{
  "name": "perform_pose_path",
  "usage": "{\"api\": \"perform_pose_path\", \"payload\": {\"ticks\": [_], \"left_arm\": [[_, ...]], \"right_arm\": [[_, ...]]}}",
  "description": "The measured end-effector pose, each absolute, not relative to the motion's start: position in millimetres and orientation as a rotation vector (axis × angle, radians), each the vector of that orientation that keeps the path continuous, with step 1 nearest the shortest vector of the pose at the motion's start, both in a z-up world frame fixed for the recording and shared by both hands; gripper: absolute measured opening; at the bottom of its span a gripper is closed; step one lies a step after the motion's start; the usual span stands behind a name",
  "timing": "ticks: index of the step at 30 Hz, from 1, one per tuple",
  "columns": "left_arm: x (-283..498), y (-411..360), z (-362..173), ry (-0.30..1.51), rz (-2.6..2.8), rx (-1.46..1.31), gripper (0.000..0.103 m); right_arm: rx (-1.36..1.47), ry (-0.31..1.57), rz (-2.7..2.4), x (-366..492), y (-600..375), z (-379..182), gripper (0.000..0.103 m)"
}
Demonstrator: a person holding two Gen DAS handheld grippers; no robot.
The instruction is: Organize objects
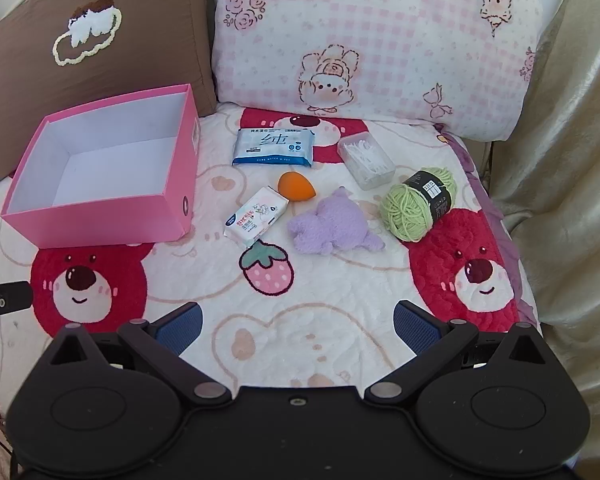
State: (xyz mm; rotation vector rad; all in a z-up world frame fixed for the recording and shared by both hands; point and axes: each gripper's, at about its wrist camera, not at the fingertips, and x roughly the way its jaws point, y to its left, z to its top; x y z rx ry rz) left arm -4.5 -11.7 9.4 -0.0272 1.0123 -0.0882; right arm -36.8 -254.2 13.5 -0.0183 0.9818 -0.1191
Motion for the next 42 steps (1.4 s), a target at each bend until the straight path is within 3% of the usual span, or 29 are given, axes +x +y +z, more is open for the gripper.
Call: {"api": "perform_pose_path", "payload": {"ticks": [42], "left_arm": [[-4.5, -8.3, 0.5, 1.045, -0.089, -0.068, 0.103]], "right_arm": [[-0.04, 0.988, -0.126, -37.2, -252.0, 9.7, 0.103]]}}
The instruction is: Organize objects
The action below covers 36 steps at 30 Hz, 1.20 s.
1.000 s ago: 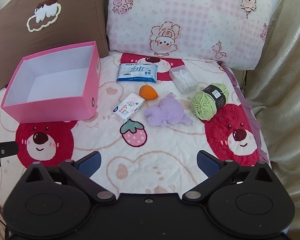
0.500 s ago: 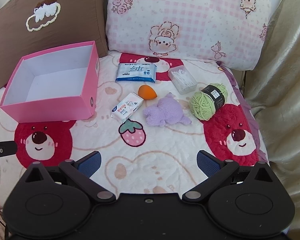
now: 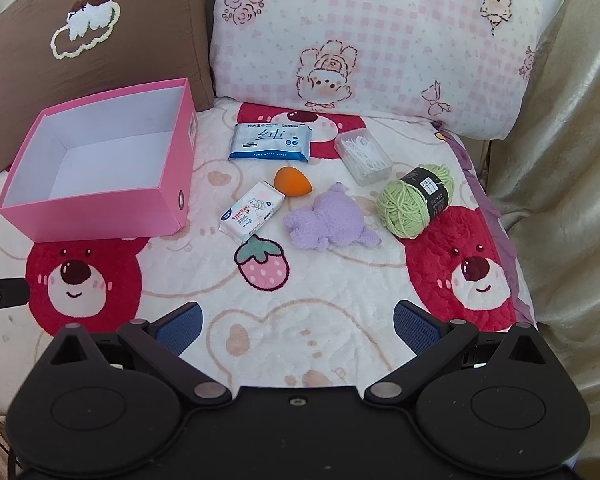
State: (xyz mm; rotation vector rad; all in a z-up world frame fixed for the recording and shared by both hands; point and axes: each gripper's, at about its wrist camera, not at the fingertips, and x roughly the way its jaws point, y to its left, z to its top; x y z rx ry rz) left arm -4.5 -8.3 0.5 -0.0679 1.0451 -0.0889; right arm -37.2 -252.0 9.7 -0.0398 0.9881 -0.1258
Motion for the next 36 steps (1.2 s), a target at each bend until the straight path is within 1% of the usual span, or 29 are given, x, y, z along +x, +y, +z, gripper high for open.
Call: {"api": "perform_pose_path", "payload": {"ticks": [4, 14, 23, 36], "left_arm": [[-5, -8, 0, 1.046, -0.087, -0.067, 0.103], [-3, -8, -5, 1.067, -0.078, -0.081, 0.103], [1, -9, 9, 1.062, -0.086, -0.066, 0.103], [-7, -36, 16, 1.078, -0.118, -0.053, 0.103]], "right_arm": [[-0.072, 0.98, -0.129, -38, -249, 11, 0.103], [-0.05, 1.005, -0.125, -36, -251, 6, 0.103], [-0.046, 0.988, -0.128, -40, -267, 21, 0.103], [-0.051, 0.96, -0.042, -51, -278, 29, 0.103]]}}
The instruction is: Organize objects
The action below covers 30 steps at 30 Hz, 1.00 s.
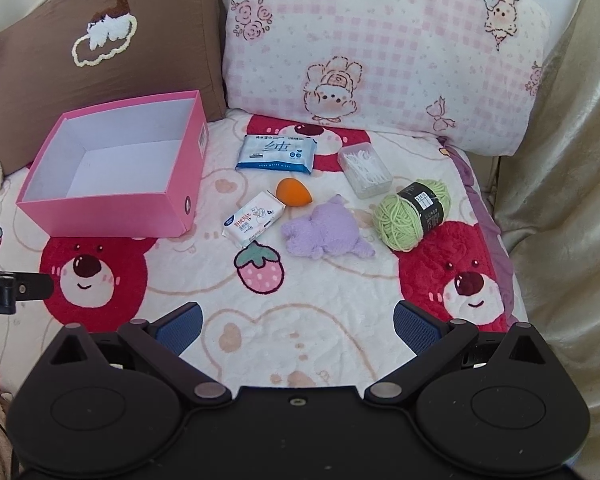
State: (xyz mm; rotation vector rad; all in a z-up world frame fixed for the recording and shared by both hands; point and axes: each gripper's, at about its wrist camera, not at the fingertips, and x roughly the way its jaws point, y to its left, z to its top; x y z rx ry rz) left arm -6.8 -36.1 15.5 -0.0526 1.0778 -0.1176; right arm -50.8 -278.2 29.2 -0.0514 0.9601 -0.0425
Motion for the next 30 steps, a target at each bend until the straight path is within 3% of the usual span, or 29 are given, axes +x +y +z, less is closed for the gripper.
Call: {"api": "perform_pose_path", "payload": {"ticks": [18, 30], "left_arm": [[-13, -93, 53, 1.029, -0.227, -0.002, 0.103], [4, -141, 74, 0.917, -0.342, -0.103, 0.103]], "right_arm": [[-0.006, 0.945, 0.101, -51, -319, 45, 0.103], [-0.22, 0.711, 0.2, -56, -337, 69, 0.1]]}}
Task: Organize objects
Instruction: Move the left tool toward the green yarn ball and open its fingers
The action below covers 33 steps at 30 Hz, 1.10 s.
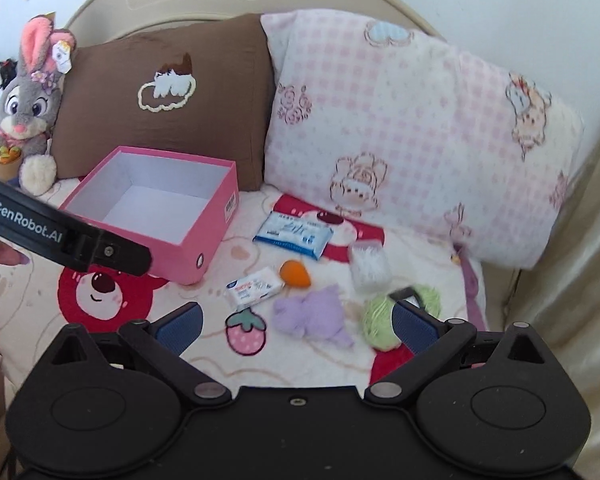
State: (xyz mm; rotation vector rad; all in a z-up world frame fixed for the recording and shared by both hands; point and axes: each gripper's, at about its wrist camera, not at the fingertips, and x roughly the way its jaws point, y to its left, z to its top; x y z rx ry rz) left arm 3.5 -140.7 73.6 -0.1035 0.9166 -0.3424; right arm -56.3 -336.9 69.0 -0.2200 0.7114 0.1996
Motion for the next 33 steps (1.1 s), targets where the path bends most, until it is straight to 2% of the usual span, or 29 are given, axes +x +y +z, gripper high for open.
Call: {"api": "perform_pose_path", "payload": {"ticks": [5, 9, 17, 33], "left_arm": [[22, -175, 71, 0.871, -0.444, -0.093, 0.103], [45, -202, 55, 0.903, -0.477, -0.102, 0.103], [80, -239, 0, 1.037, -0.506, -0.111, 0.101], [124, -297, -53, 1.065, -0.559, -0.131, 0.1]], "right_arm": [[-0.331, 0.674, 0.282, -44, -351, 76, 0.099], [-0.438, 0.659, 0.36, -31, -361, 69, 0.099], [-0.444, 0.716, 0.321, 6, -392, 31, 0.098], [-0.494, 0.795, 0.249, 45, -426, -47, 0.098]]}}
